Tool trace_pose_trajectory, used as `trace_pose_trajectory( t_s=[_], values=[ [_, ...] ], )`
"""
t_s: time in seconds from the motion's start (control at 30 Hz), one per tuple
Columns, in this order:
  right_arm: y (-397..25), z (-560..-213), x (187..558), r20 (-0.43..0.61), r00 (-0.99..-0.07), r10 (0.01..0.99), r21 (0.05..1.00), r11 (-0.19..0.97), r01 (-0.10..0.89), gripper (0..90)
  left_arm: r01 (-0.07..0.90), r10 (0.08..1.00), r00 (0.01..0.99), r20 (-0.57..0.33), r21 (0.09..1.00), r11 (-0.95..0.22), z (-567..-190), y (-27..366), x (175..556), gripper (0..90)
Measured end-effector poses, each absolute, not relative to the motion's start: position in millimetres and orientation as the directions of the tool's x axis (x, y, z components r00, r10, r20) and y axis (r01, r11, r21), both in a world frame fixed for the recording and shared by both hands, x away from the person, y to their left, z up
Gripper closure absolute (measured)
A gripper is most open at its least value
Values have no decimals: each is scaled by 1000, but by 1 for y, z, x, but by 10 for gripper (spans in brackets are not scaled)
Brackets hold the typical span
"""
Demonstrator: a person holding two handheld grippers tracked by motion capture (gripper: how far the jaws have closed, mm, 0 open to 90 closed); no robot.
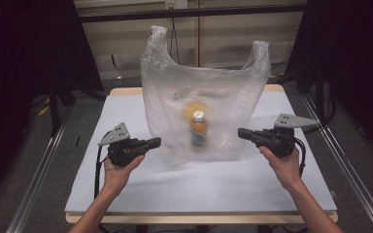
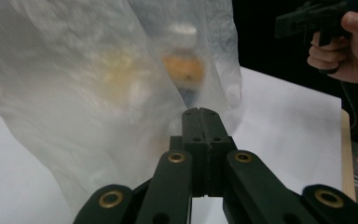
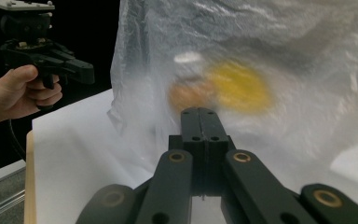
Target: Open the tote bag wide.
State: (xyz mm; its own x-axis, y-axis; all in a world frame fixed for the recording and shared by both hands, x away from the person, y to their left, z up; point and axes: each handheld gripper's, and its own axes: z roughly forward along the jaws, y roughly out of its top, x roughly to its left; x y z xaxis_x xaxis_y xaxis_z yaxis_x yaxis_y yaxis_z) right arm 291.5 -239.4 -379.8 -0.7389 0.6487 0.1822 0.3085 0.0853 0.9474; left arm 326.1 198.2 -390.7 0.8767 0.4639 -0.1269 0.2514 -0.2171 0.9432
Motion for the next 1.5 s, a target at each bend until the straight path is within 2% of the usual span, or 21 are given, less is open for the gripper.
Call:
trace_pose_trajectory(
  t_s=[0.3,0.47,0.83,1.07,1.5],
  values=[
    [-229,-362,317,178,-750,637,960,56,276,900,242,467,874,-134,954,-179,-374,188,348,900],
    [-225,-349,333,170,-741,650,959,64,276,900,203,455,885,-97,960,-191,-360,176,361,900],
    [-213,-323,360,149,-743,652,962,79,262,900,190,449,888,-97,967,-167,-335,157,379,900],
    [-210,-295,375,124,-737,665,962,102,254,900,179,444,891,-99,974,-141,-309,142,394,900],
    [-206,-264,401,62,-686,725,950,167,262,900,168,449,889,-92,977,-133,-290,124,413,900]
  ],
)
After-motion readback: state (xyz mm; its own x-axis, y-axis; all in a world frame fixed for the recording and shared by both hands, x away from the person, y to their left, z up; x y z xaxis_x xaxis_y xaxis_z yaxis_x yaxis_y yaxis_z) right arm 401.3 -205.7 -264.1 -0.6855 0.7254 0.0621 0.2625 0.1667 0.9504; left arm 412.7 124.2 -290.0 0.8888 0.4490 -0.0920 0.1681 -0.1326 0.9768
